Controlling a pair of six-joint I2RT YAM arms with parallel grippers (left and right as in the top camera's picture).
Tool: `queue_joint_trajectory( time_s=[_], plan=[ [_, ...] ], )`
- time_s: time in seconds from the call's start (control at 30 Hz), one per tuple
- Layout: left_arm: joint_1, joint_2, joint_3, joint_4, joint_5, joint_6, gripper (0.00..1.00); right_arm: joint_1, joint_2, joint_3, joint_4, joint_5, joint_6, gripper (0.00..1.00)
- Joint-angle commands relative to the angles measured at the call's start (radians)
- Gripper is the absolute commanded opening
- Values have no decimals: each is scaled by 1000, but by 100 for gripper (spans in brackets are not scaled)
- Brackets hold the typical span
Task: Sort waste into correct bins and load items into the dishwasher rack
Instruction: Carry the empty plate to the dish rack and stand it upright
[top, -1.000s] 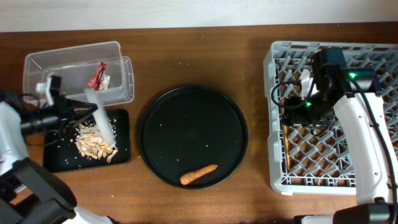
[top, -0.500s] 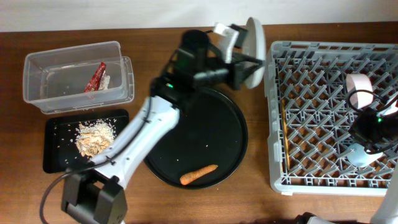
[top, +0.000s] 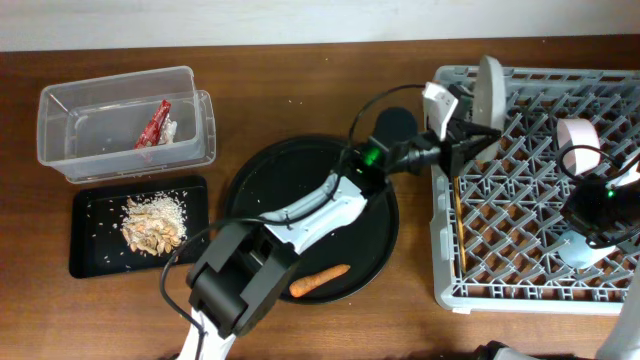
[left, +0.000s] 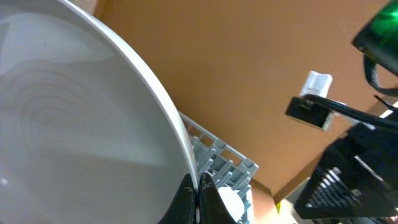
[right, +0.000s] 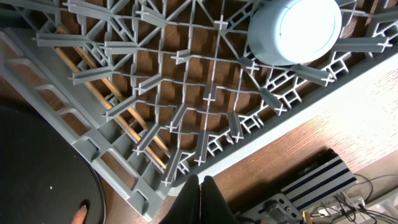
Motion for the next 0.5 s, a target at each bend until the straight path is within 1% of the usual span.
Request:
queue_joint_trajectory(
  time_s=[0.0, 0.1, 0.17, 0.2, 0.23, 0.27, 0.3, 0.33, 0.37, 0.4, 0.47],
  plan=[
    [-34, 16, 8, 11, 14, 2, 0, -4, -10, 6, -3, 5, 5, 4],
    [-59, 63, 8, 9, 8, 1, 0, -4, -10, 6, -3, 5, 5, 4],
    [-47, 68, 8, -4, 7, 2, 0, -4, -10, 6, -3, 5, 5, 4],
    [-38, 68, 8, -34, 7, 2, 0, -4, -10, 6, -3, 5, 5, 4],
    [-30, 68, 8, -133, 3, 2, 0, -4, -10, 6, -3, 5, 5, 4],
    [-18, 68, 8, -190, 8, 2, 3, -4, -10, 6, -3, 5, 5, 4],
    [-2, 68, 8, -189, 9, 2, 31, -4, -10, 6, -3, 5, 5, 4],
    [25, 68, 8, -189, 41, 2, 39, -4, -10, 6, -3, 5, 4, 4],
    [63, 66, 8, -181, 105, 2, 41, -4, -10, 6, -2, 5, 4, 4],
    [85, 66, 8, -174, 153, 2, 49, -4, -10, 6, 0, 5, 4, 4],
    [134, 56, 8, -193, 263, 1, 60, -4, -10, 6, 0, 5, 4, 4]
  ],
)
